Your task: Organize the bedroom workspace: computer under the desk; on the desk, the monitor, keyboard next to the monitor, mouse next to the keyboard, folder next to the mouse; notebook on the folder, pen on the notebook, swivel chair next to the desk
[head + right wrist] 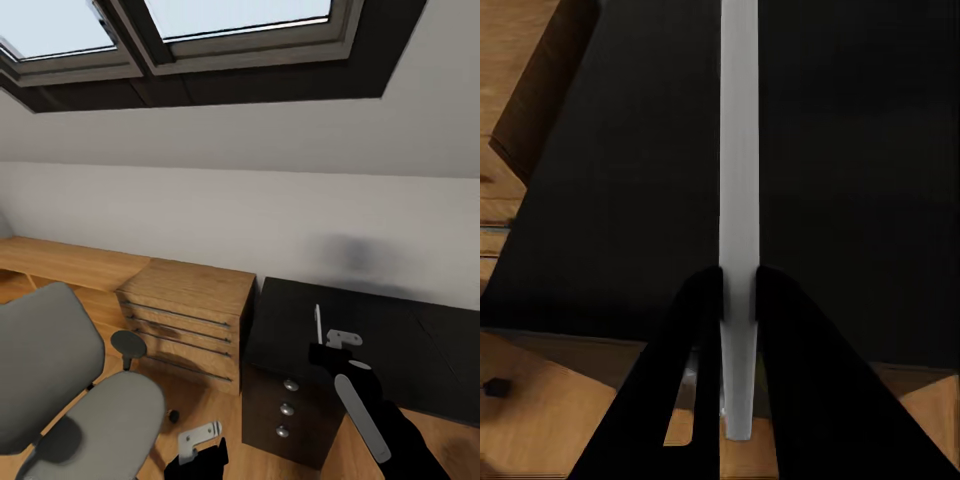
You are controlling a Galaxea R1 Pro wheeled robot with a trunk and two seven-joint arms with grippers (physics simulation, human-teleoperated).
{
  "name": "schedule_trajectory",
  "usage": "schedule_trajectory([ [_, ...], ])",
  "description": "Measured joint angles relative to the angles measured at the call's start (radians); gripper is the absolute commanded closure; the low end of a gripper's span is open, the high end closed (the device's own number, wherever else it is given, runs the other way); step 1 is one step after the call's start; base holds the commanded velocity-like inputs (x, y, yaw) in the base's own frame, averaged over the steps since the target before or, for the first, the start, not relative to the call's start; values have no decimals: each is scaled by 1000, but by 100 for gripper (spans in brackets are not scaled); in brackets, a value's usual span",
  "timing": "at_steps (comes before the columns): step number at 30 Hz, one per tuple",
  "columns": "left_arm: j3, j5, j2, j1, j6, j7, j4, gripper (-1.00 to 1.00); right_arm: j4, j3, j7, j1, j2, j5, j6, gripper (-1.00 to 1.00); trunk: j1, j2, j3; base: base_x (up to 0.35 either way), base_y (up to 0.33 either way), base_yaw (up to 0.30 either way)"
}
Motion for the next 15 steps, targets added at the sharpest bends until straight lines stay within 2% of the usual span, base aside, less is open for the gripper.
schedule_trajectory([
  [4, 1, 2, 0, 0, 1, -1, 1, -100, 1, -6, 0, 0, 0, -6, -1, 100, -16, 28, 14, -86, 0, -141],
  [12, 0, 3, -1, 0, 0, 0, 4, -100, 6, -63, 0, 0, -1, -59, 2, 100, -16, 28, 18, -21, 0, -222],
  [15, -2, 3, -2, 0, 0, 2, 8, -100, 8, -72, 0, 0, -1, -68, 2, 100, -16, 28, 20, -4, 0, -255],
])
